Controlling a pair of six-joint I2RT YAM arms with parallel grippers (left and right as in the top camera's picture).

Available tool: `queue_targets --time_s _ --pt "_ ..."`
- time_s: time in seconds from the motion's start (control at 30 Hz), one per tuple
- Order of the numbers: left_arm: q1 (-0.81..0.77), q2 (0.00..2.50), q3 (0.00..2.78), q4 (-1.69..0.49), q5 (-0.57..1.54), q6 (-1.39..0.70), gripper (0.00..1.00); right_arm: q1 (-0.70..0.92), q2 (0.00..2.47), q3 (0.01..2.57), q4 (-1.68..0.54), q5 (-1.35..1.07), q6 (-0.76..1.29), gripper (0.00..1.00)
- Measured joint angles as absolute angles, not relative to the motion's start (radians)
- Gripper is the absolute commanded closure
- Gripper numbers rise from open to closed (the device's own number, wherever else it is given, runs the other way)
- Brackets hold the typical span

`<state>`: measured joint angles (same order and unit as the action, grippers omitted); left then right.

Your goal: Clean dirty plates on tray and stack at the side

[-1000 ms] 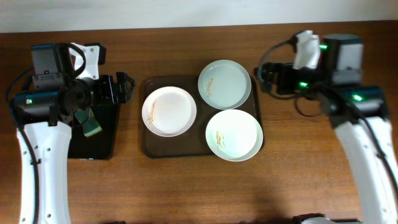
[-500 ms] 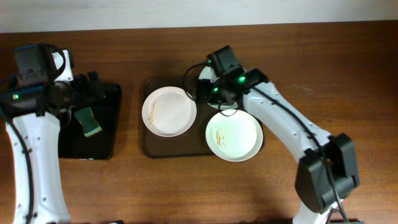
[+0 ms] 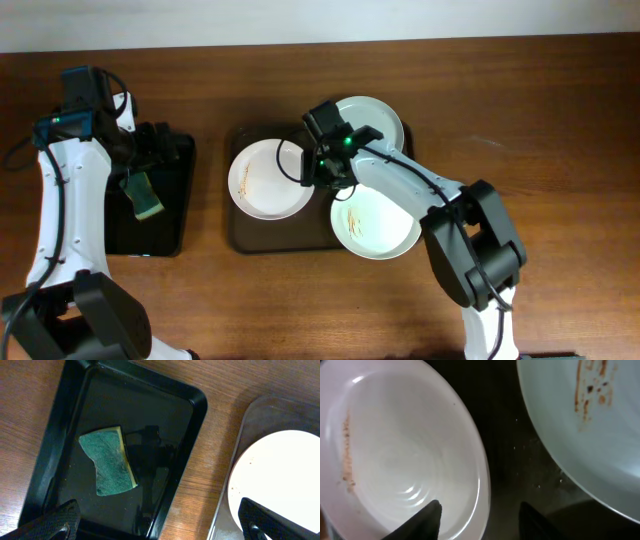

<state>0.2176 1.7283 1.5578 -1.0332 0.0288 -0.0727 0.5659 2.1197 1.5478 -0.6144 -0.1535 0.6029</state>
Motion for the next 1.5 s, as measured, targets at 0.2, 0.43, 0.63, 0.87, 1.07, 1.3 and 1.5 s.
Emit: queue_targets --time_s 0.2,0.43,0.63,0.87,1.07,1.3,1.5 --pt "0.218 1.728 1.557 -1.019 0.021 -0.073 0.01 0.583 2.160 1.548 -0.575 -0.134 0.602 0.54" --pt "0.218 1.728 1.557 -1.006 0.006 -0.073 0.01 0.583 2.182 1.551 -0.495 -0.127 0.599 0.80" --pt "0.218 1.728 1.557 -1.009 0.000 -0.074 0.34 0.580 2.189 1.552 -0.501 -0.105 0.600 0.96" --pt "0.218 1.728 1.531 -1.027 -0.003 -0.076 0.41 0.580 2.189 1.554 -0.511 -0.106 0.601 0.96" --pt "0.329 1.729 1.380 -0.918 -0.016 -0.191 0.41 0.580 2.189 1.555 -0.512 -0.113 0.601 0.96" --pt "0.367 1.758 1.240 -0.769 -0.030 -0.217 0.48 0.580 2.189 1.555 -0.512 -0.113 0.601 0.96" --pt "0.367 1.895 1.229 -0.694 -0.035 -0.228 0.73 0.580 2.189 1.555 -0.512 -0.113 0.601 0.96"
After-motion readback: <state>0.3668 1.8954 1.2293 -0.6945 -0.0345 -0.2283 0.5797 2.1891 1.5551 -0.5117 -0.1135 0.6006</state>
